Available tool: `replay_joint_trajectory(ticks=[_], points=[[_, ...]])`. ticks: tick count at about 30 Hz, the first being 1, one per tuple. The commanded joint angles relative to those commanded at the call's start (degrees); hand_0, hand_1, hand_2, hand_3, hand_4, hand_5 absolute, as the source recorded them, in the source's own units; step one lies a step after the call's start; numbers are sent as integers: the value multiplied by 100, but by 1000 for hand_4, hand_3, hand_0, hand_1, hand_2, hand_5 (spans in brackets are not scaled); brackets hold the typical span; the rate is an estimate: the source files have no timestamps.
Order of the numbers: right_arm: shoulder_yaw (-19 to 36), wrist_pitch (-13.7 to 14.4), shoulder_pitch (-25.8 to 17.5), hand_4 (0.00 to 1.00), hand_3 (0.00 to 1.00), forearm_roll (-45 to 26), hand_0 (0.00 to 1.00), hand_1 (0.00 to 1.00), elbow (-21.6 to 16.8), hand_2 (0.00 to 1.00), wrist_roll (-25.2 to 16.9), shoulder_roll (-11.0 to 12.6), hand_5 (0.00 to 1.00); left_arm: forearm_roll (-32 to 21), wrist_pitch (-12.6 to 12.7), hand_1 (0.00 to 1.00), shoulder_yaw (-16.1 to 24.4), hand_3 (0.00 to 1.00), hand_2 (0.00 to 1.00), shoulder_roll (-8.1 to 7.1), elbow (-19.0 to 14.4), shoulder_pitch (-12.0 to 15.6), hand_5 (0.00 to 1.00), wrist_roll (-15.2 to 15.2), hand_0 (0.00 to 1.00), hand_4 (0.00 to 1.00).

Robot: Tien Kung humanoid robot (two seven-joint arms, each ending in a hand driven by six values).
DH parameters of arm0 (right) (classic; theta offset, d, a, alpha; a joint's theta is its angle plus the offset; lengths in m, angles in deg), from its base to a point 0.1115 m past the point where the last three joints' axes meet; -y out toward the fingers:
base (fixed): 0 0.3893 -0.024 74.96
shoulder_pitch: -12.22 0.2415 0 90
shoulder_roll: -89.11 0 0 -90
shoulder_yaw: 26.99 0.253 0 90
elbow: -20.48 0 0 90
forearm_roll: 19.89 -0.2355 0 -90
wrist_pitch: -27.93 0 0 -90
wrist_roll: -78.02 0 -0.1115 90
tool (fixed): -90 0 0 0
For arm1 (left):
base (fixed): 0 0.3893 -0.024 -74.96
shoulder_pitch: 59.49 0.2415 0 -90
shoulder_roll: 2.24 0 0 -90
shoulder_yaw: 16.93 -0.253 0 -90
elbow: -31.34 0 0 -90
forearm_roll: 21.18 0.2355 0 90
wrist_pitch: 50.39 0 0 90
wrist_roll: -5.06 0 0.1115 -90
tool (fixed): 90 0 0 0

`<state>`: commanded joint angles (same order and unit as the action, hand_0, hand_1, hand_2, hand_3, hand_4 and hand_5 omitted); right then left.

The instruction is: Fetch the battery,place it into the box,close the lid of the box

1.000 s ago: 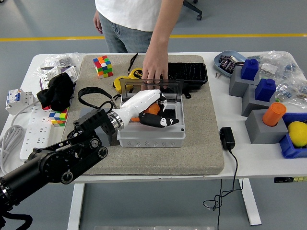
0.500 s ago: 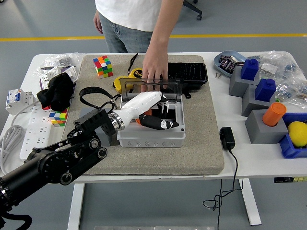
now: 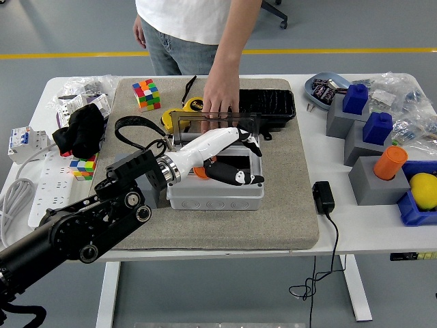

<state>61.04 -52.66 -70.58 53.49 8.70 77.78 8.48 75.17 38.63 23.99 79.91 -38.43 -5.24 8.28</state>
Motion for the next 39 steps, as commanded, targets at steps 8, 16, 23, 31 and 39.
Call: replay_joint_trajectory(ticks=[8,16,23,31,39], points=[[14,0,6,998,816,-7,850,820,-2,782,6,-9,998,-497,-1013,790,469,655,746,-2,-265,87,653,-309,832,998],[70,-3,8,998,817,26,849,818,-3,780,3,-33,998,-1540,-1989,785,1216,680,746,-7,-768,273,717,-463,809,998],[92,-5,7,998,815,44,849,817,-5,779,5,-48,998,-2478,-2144,811,1632,713,764,-12,-1080,418,770,-326,835,998],[31,-6,9,998,816,37,848,817,-6,779,7,-66,998,-3611,-2051,998,2060,998,998,23,-1259,644,905,74,998,998],[-25,-6,-34,998,815,52,847,817,0,777,15,-73,998,-3696,-1652,998,2567,998,998,30,-1191,912,910,309,998,998]])
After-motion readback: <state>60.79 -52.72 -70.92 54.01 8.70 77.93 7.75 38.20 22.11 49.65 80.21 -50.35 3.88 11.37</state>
